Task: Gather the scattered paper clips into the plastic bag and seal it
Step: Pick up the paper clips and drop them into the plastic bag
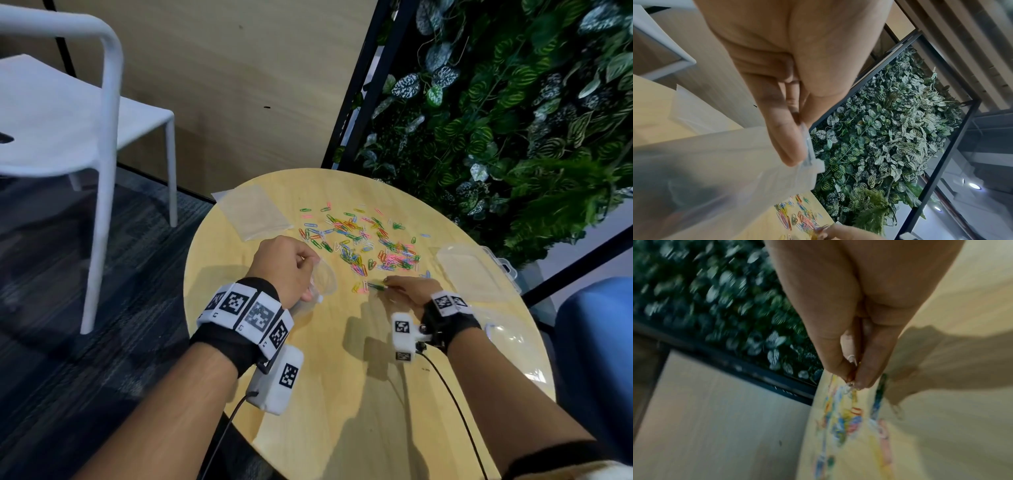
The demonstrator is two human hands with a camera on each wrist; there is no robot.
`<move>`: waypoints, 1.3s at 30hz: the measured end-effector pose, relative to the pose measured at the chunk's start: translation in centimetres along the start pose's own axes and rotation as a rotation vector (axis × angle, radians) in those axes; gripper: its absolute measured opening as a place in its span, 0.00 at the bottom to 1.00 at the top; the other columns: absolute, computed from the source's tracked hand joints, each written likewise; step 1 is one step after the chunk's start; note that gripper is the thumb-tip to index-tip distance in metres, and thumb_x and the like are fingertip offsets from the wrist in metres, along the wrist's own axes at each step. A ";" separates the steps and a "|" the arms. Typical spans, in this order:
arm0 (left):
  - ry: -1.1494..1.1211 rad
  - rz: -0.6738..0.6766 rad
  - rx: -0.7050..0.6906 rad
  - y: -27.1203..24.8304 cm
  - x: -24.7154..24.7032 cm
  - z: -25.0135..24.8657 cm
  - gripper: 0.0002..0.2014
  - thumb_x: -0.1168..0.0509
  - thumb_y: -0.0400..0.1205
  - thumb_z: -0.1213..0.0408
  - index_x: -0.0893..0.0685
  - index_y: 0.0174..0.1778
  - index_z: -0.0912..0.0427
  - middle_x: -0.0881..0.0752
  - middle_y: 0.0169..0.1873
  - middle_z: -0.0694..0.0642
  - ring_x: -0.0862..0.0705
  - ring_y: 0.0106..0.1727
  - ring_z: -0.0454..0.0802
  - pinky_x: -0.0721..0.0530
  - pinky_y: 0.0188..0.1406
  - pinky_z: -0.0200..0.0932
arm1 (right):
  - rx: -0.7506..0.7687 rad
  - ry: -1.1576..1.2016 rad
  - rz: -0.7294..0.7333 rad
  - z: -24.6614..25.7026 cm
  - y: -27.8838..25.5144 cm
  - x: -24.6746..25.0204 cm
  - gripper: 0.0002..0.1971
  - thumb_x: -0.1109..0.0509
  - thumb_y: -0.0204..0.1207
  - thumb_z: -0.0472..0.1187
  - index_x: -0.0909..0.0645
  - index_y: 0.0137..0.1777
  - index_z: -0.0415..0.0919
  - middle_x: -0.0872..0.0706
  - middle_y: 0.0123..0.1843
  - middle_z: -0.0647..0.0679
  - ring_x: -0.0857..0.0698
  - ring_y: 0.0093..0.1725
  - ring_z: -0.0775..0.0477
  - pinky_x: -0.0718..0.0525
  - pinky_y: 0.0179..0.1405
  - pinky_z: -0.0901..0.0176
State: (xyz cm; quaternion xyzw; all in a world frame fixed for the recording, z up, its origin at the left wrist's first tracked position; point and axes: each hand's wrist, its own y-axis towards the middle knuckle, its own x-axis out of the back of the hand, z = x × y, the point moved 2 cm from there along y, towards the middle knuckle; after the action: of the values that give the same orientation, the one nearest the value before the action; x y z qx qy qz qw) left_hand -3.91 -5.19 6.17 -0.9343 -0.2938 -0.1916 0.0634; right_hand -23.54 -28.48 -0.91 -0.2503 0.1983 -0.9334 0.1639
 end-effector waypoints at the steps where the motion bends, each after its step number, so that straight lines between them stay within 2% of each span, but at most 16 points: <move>1: 0.006 0.002 -0.002 0.1 -0.2 0.0 0.07 0.34 0.84 0.66 0.10 0.45 0.60 0.08 0.30 0.60 0.09 0.26 0.53 0.13 0.29 0.32 | -0.041 0.209 0.064 0.1 -0.8 0.0 0.10 0.25 0.73 0.34 0.18 0.54 0.35 0.08 0.36 0.45 0.10 0.34 0.54 0.11 0.39 0.65; 2: 0.013 0.002 -0.007 0.2 -0.4 0.0 0.07 0.34 0.84 0.67 0.10 0.44 0.60 0.08 0.30 0.60 0.09 0.26 0.53 0.14 0.28 0.31 | -0.080 0.379 0.125 0.4 -1.6 -0.3 0.06 0.28 0.76 0.32 0.19 0.52 0.34 0.09 0.32 0.47 0.10 0.32 0.56 0.11 0.37 0.67; 4: 0.024 -0.005 -0.013 0.3 -0.7 0.1 0.08 0.34 0.84 0.68 0.10 0.44 0.59 0.09 0.29 0.59 0.10 0.24 0.50 0.17 0.24 0.27 | -0.126 0.612 0.245 1.8 -3.9 -1.1 0.01 0.31 0.78 0.31 0.17 0.47 0.33 0.09 0.34 0.44 0.09 0.32 0.55 0.11 0.38 0.68; 9: 0.023 -0.012 -0.002 0.4 -1.3 -0.1 0.07 0.35 0.84 0.67 0.11 0.46 0.60 0.08 0.30 0.59 0.10 0.24 0.51 0.15 0.26 0.30 | -0.049 0.707 0.438 4.6 -9.3 -3.9 0.06 0.34 0.78 0.26 0.17 0.42 0.29 0.11 0.38 0.38 0.09 0.38 0.50 0.11 0.40 0.68; 14: 0.018 -0.013 0.006 0.3 -1.1 0.0 0.07 0.34 0.84 0.66 0.11 0.46 0.61 0.10 0.31 0.55 0.09 0.25 0.53 0.11 0.29 0.38 | 0.060 0.416 0.502 5.1 -11.9 -7.4 0.10 0.35 0.79 0.25 0.19 0.57 0.18 0.13 0.45 0.34 0.10 0.41 0.48 0.11 0.40 0.68; 18: 0.020 -0.016 -0.007 0.3 -0.9 0.0 0.07 0.33 0.84 0.67 0.10 0.45 0.60 0.09 0.33 0.56 0.09 0.26 0.54 0.10 0.28 0.41 | 0.129 0.236 0.484 5.3 -12.4 -8.4 0.13 0.39 0.78 0.20 0.20 0.60 0.18 0.15 0.49 0.34 0.14 0.44 0.46 0.11 0.48 0.64; 20: 0.036 -0.020 -0.017 0.4 -1.0 0.0 0.06 0.33 0.83 0.66 0.10 0.46 0.61 0.09 0.36 0.56 0.09 0.29 0.54 0.09 0.34 0.42 | 0.279 0.015 0.420 5.5 -12.4 -8.4 0.13 0.36 0.75 0.20 0.16 0.58 0.22 0.13 0.45 0.36 0.14 0.39 0.51 0.11 0.45 0.66; 22: 0.051 -0.023 -0.019 0.3 -1.1 -0.1 0.06 0.32 0.83 0.66 0.09 0.47 0.61 0.09 0.38 0.56 0.09 0.32 0.52 0.09 0.39 0.43 | 0.521 -0.333 0.306 5.8 -12.5 -8.4 0.09 0.29 0.72 0.27 0.09 0.50 0.32 0.11 0.37 0.44 0.16 0.29 0.64 0.18 0.33 0.75; 25: 0.032 -0.011 -0.012 0.0 -0.9 -0.3 0.06 0.33 0.84 0.66 0.10 0.46 0.59 0.09 0.32 0.57 0.09 0.27 0.51 0.13 0.27 0.34 | 0.751 -0.593 0.234 5.9 -12.5 -8.7 0.08 0.26 0.71 0.33 0.07 0.45 0.43 0.11 0.33 0.54 0.18 0.27 0.68 0.23 0.30 0.78; 28: 0.005 -0.035 -0.006 -0.1 -0.1 0.0 0.07 0.34 0.84 0.68 0.10 0.45 0.59 0.09 0.30 0.59 0.10 0.24 0.48 0.17 0.22 0.29 | 0.623 -0.223 0.251 6.4 -11.7 -7.4 0.09 0.28 0.73 0.29 0.08 0.45 0.40 0.08 0.40 0.44 0.11 0.38 0.49 0.12 0.40 0.63; 30: 0.011 -0.074 -0.020 0.0 0.8 0.1 0.08 0.35 0.84 0.69 0.10 0.44 0.58 0.09 0.29 0.58 0.11 0.22 0.45 0.18 0.24 0.25 | 0.470 -0.051 0.150 6.0 -9.6 -5.8 0.09 0.27 0.73 0.27 0.10 0.49 0.38 0.09 0.46 0.39 0.12 0.43 0.41 0.10 0.36 0.57; 32: -0.002 -0.100 -0.015 0.0 1.7 0.4 0.09 0.35 0.84 0.69 0.10 0.43 0.57 0.09 0.29 0.58 0.11 0.23 0.46 0.16 0.28 0.27 | 0.296 -0.274 0.044 4.5 -6.6 -4.5 0.22 0.22 0.71 0.35 0.17 0.65 0.39 0.13 0.57 0.39 0.13 0.46 0.41 0.10 0.32 0.58; 33: -0.021 -0.097 -0.006 0.0 2.0 0.4 0.09 0.36 0.84 0.70 0.10 0.44 0.58 0.09 0.29 0.59 0.10 0.24 0.50 0.13 0.31 0.31 | 0.196 -0.470 0.022 3.5 -5.3 -4.1 0.32 0.19 0.68 0.42 0.24 0.72 0.39 0.17 0.63 0.39 0.14 0.47 0.42 0.10 0.36 0.57; 35: -0.049 -0.088 0.007 -0.1 2.3 0.3 0.09 0.36 0.84 0.70 0.10 0.46 0.60 0.09 0.30 0.60 0.09 0.26 0.55 0.09 0.35 0.41 | 0.118 -0.836 -0.019 2.0 -3.3 -4.3 0.43 0.19 0.63 0.57 0.28 0.76 0.40 0.21 0.70 0.41 0.15 0.56 0.41 0.12 0.54 0.52; 37: -0.054 -0.089 0.011 0.0 2.3 0.3 0.08 0.36 0.84 0.70 0.10 0.47 0.61 0.09 0.30 0.60 0.09 0.26 0.56 0.09 0.34 0.43 | 0.191 -0.944 -0.065 1.4 -2.0 -5.0 0.42 0.21 0.62 0.62 0.25 0.73 0.41 0.19 0.68 0.41 0.17 0.62 0.40 0.18 0.61 0.54; 39: -0.048 -0.090 0.009 0.1 2.2 0.3 0.08 0.35 0.84 0.69 0.10 0.47 0.61 0.09 0.30 0.59 0.10 0.24 0.53 0.10 0.31 0.39 | 0.257 -0.914 -0.076 2.0 -1.4 -5.8 0.33 0.21 0.65 0.60 0.20 0.66 0.42 0.15 0.59 0.43 0.16 0.57 0.42 0.19 0.58 0.57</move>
State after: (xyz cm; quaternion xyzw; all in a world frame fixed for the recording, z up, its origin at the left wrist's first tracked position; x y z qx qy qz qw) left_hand -2.07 -4.06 6.74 -0.9242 -0.3378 -0.1705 0.0520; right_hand -17.95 -25.47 -0.99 -0.6200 -0.0203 -0.7499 0.2298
